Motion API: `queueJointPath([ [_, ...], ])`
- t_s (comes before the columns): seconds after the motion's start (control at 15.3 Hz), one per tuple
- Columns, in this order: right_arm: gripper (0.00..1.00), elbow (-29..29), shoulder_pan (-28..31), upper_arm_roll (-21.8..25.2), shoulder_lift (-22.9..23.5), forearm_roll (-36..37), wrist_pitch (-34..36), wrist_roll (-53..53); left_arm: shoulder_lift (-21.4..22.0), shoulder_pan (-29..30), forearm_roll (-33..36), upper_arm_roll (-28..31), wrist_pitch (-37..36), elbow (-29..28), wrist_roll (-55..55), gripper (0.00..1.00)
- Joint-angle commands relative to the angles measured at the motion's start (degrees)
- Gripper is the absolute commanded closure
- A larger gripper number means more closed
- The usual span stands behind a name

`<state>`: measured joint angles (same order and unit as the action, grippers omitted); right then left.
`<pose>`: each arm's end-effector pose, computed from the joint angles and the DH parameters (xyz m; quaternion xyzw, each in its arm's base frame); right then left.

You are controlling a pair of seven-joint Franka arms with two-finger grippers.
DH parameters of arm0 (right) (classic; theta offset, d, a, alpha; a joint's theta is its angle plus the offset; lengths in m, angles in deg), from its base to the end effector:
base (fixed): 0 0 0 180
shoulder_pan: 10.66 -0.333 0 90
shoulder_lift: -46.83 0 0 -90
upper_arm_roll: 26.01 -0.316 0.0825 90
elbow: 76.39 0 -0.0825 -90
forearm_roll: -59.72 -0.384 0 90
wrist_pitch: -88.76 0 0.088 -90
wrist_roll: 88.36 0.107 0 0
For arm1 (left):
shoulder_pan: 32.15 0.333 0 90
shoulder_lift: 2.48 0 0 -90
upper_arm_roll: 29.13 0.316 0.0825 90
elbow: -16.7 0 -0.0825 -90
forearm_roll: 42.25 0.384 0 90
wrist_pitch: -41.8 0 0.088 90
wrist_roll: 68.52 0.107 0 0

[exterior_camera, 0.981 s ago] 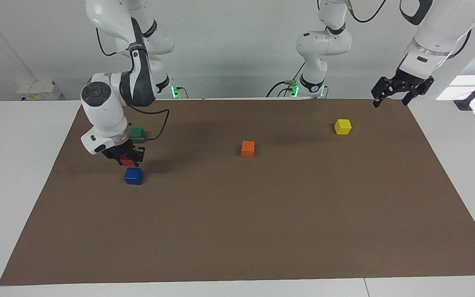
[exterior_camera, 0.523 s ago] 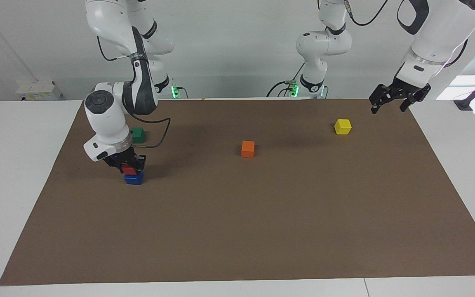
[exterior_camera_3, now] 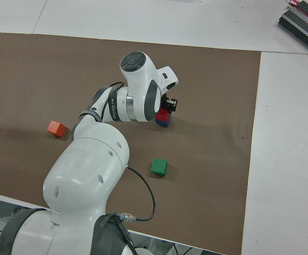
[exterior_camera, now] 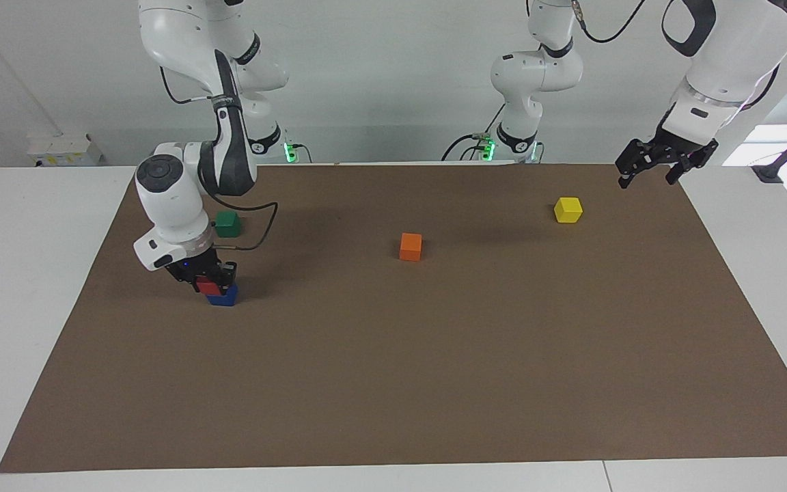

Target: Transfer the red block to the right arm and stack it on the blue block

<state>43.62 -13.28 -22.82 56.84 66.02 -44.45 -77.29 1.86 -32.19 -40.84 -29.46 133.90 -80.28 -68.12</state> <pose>0.5771 -0.0071 0.3444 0.9965 -0.0643 0.0319 0.0432 0.5327 -0.0010 0.6113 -0.9999 0.0072 0.0047 0.0125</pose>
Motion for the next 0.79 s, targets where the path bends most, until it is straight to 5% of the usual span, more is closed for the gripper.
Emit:
queueJointPath([
  [0.0, 1.0, 1.8, 1.74, -0.91, -0.51, 0.82, -1.53, 0.61, 0.49, -0.58, -0.54, 0.25, 0.88, -0.05, 2.31, 0.0],
  [0.72, 1.0, 0.92, 1.74, -1.0, -0.95, -5.07, -0.12, -3.78, 0.93, 0.03, -0.45, -0.89, 1.76, -0.23, 3.47, 0.0],
])
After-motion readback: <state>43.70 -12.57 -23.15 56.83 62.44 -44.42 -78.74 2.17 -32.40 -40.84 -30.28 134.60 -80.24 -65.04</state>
